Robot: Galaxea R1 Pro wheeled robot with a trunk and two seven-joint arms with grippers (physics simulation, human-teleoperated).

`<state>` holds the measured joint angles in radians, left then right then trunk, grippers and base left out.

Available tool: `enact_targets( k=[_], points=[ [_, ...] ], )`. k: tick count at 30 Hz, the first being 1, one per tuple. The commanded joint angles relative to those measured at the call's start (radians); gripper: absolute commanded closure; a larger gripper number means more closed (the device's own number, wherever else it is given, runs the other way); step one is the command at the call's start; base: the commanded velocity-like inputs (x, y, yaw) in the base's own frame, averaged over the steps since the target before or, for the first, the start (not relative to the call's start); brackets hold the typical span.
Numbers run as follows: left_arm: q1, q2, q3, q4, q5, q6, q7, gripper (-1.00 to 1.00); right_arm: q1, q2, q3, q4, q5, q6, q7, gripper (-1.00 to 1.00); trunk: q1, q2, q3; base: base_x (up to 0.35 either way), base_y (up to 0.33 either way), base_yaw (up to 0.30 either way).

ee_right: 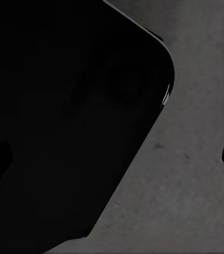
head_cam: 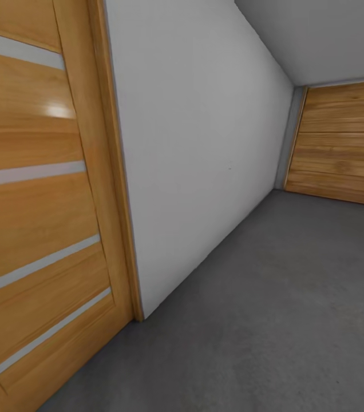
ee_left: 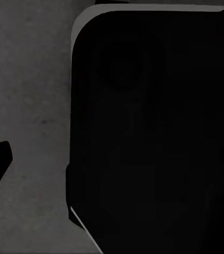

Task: Move the two storage containers from the living room to the garage. In the garage, place one container on the floor and stack the other container on top of it (either order is fine).

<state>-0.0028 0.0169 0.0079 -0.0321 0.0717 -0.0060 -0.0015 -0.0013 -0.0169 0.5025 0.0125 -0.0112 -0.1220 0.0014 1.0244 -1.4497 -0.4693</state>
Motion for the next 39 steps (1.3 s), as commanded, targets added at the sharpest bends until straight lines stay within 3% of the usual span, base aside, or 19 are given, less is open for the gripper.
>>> enact_targets(
  k=[1, 12, 39],
  points=[
    [0.000, 0.000, 0.000, 0.000, 0.007, -0.001, 0.000, -1.00, 0.000, 0.000, 0.002, 0.001, -0.001, -0.005, 0.000, -1.00, 0.001, 0.000, -0.001, 0.323, 0.000, 0.199],
    [0.000, -0.001, 0.003, -0.001, 0.005, -0.006, 0.003, -1.00, 0.000, 0.000, 0.002, 0.001, -0.001, -0.005, 0.000, -1.00, 0.001, 0.000, -0.001, 0.265, 0.000, 0.259],
    [0.000, -0.005, 0.003, -0.002, 0.005, -0.006, 0.003, -1.00, 0.000, 0.000, 0.002, 0.001, -0.001, -0.005, 0.000, -1.00, 0.001, 0.000, -0.001, 0.006, 0.000, 0.269]
  ],
)
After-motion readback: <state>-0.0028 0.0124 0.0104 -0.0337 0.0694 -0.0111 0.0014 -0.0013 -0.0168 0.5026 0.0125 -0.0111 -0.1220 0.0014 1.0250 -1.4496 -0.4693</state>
